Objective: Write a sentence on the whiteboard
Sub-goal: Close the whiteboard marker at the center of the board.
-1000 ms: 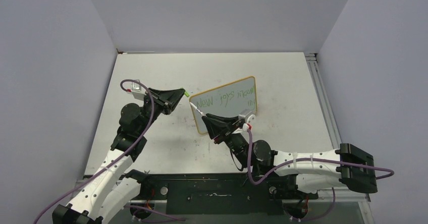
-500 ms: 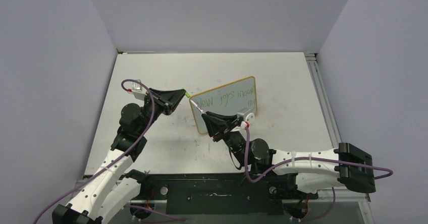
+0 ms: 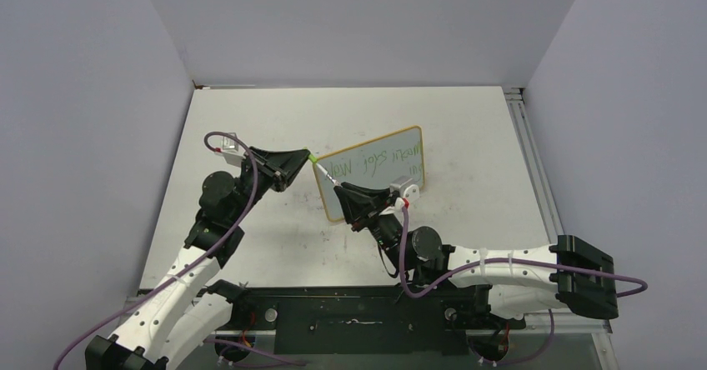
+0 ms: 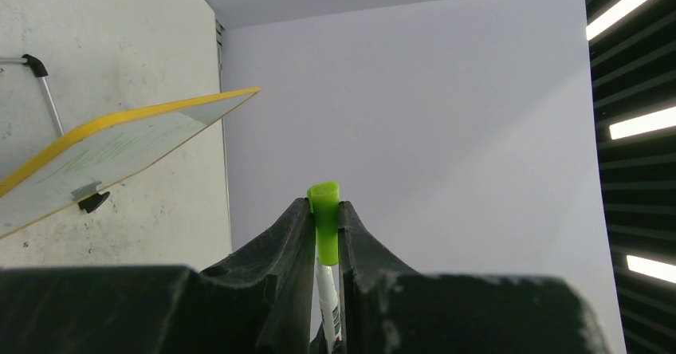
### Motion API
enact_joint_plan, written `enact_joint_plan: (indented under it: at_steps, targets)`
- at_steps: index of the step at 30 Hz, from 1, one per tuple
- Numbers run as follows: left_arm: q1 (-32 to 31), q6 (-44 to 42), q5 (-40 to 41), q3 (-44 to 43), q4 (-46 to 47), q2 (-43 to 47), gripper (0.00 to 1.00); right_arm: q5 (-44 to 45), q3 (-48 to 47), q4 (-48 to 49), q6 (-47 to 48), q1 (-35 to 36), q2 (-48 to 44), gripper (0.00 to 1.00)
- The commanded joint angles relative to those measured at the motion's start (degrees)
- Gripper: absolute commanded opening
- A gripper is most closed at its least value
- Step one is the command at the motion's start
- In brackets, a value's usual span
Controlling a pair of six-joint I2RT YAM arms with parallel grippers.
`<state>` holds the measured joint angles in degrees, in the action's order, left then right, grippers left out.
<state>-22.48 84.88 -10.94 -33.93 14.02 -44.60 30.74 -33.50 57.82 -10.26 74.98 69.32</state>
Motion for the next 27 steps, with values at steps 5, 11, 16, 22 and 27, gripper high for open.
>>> enact_joint_plan:
  at_steps: [5, 11, 16, 22, 27]
  targets:
    - [-1.0, 0.0, 0.1, 0.4, 3.9, 0.1, 0.00, 0.9, -1.7, 1.8, -0.5, -0.5, -0.1, 0.05]
    - [-1.4, 0.2, 0.3, 1.1, 4.2, 0.3, 0.00, 1.1, -1.8, 1.7, -0.8, -0.8, 0.6, 0.05]
    - [-1.9, 0.2, 0.6, 1.1, 4.3, 0.1, 0.00, 1.4, -2.0, 1.9, -0.6, -0.9, 1.2, 0.05]
    - [-3.4, 0.8, 2.0, 1.7, 6.0, 0.3, 0.00, 2.0, -2.7, 3.3, 2.1, -0.9, 3.8, 0.05]
    - [-6.7, 1.3, 5.9, 2.9, 7.3, 0.7, 0.00, 2.0, -2.8, 7.0, 5.2, -0.6, 6.1, 0.05]
